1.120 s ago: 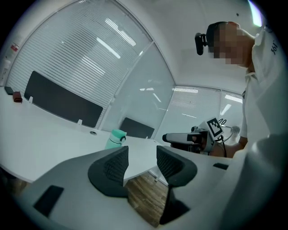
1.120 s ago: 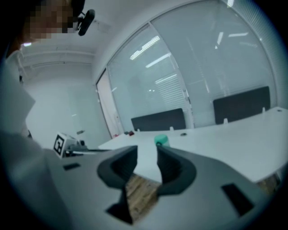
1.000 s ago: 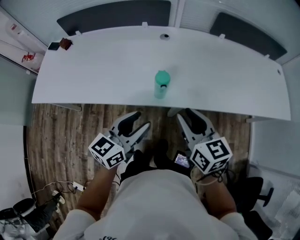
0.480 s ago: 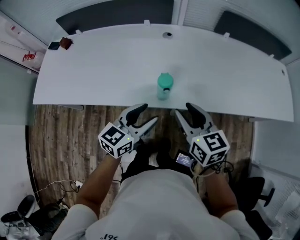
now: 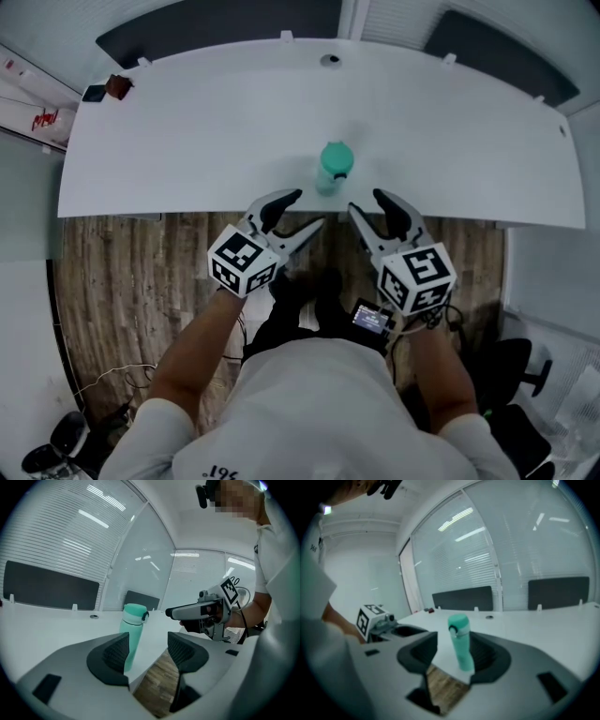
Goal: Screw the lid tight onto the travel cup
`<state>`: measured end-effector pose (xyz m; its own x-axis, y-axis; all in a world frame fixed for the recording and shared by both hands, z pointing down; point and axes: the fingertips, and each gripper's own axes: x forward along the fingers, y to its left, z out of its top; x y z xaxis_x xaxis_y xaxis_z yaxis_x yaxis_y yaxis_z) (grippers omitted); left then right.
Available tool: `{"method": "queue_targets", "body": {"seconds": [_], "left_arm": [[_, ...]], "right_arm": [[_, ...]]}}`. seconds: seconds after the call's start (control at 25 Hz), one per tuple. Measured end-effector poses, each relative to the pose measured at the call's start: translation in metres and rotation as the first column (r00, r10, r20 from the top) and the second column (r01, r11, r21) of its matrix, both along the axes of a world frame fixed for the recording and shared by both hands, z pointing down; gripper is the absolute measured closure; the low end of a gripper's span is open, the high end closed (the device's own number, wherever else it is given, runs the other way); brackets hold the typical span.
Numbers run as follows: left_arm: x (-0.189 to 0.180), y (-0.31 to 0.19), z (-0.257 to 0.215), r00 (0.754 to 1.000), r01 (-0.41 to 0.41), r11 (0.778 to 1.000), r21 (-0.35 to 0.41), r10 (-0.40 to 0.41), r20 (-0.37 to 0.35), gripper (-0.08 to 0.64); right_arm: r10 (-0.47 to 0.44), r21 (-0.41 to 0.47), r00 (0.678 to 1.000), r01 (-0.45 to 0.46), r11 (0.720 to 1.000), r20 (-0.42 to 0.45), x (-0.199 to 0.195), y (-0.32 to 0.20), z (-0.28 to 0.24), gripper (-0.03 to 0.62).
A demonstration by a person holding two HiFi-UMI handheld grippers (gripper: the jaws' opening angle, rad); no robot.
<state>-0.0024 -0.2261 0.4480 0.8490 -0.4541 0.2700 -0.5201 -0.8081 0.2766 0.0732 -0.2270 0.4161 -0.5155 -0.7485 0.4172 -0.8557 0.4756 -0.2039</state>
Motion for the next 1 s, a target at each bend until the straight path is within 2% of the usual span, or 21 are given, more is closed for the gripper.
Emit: {"method": "queue_targets", "body": {"seconds": [0.4,0.8,1.0], "left_arm": [[0.016,-0.036,0.034,0.996,-0.038,0.999,0.009,0.037,0.078,0.268],[0.039,-0.064,0.054,0.979,-0.149,0.988,0.048,0.14,0.151,0.229],[0.048,-0.072,0.065,0.957,-0.227,0.973,0.036,0.216,0.195,0.229]], "right_arm": [[-0.056,-0.006,0.997,0.056,0.998,-0.058,-0.018,-0.038,0.019,0.295],[-0.16,0.02,0.974,0.165,0.986,-0.16,-0.045,-0.073,0.025,0.281],[-0.181,-0.005,0.958,0.184,0.983,-0.222,-0.043,-0.08,0.035,0.282]]}}
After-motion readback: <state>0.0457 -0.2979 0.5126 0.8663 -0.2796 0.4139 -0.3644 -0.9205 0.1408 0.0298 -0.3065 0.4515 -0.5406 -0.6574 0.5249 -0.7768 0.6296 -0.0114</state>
